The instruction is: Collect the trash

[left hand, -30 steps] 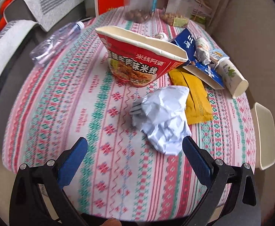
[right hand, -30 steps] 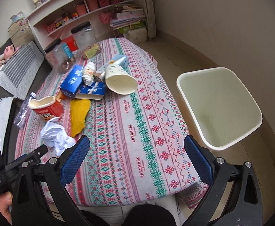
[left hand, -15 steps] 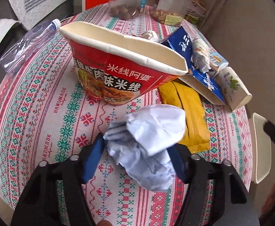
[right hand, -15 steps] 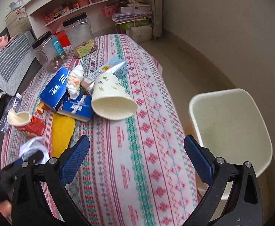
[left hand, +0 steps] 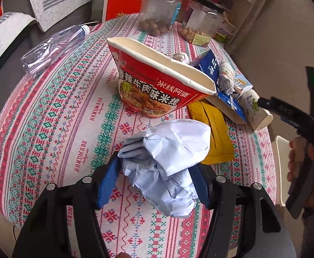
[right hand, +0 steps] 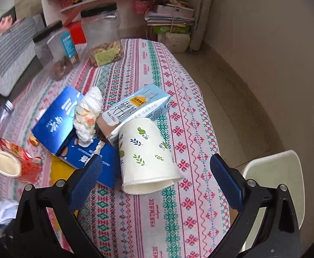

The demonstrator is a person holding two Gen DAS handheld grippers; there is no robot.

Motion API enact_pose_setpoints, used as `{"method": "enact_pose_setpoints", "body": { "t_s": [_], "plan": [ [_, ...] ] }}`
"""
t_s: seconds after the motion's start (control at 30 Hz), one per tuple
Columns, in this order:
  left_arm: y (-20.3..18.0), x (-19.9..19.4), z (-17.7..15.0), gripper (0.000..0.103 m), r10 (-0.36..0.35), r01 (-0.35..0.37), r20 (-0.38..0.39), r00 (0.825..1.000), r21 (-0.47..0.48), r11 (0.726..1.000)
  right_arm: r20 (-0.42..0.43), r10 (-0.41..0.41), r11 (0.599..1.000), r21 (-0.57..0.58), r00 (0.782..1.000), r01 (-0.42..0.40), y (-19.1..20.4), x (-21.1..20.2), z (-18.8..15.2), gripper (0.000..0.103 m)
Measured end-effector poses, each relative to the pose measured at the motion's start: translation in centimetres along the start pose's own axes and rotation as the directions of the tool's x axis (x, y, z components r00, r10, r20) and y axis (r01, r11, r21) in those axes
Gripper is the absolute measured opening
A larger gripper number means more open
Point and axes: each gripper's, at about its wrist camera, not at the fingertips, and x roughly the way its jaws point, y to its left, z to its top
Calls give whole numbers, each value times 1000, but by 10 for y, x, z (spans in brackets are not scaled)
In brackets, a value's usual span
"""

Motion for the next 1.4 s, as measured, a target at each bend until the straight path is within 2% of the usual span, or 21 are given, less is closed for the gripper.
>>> {"method": "enact_pose_setpoints", "body": {
  "t_s": [0.07,0.1,0.13,0.17,0.23,0.4,0.6,0.77,0.97,1.17,1.3,1.37,1.4],
  "plan": [
    [0,-4,0,62,0,0,6,1000,10,1000,-26,3,1000,0,1000,-3,-2,12,0,95],
    [0,-5,0,62,0,0,9,1000,16,1000,-40,19,1000,9,999,-18,-4,17,0,88],
    [-1,-6,-1,62,0,0,12,1000,24,1000,-57,40,999,21,998,-39,-6,22,-1,72],
    [-2,-7,-1,62,1,-2,15,1000,30,1000,-81,66,997,38,995,-63,-9,27,-2,62],
    [-2,-9,-2,62,4,-4,20,1000,38,999,-61,93,994,69,994,-89,-17,27,-3,55],
    [-7,-6,0,62,4,-5,19,1000,37,999,-24,132,986,103,991,-129,-28,14,-10,50],
    [-19,-10,0,62,0,-2,34,999,55,998,28,129,981,144,991,-131,-48,-8,-27,49],
    [-34,-15,0,62,-10,7,42,999,74,997,66,121,961,240,990,-134,-85,-26,-41,49],
    [-66,-19,-2,62,-40,34,46,998,126,991,91,32,947,316,995,-60,-141,-49,-61,50],
    [-116,-14,-6,62,-92,84,29,995,209,974,3,-99,918,385,995,90,-203,-47,-97,53],
    [-157,-8,-11,62,-126,119,8,992,273,955,-57,-118,893,430,991,131,-231,-40,-120,57],
    [-182,-3,-13,62,-147,142,-7,989,305,942,-76,-118,884,446,990,139,-242,-39,-129,62],
    [-191,0,-14,62,-155,152,-13,988,314,937,-80,-122,877,459,989,145,-247,-40,-134,69]
  ]
}}
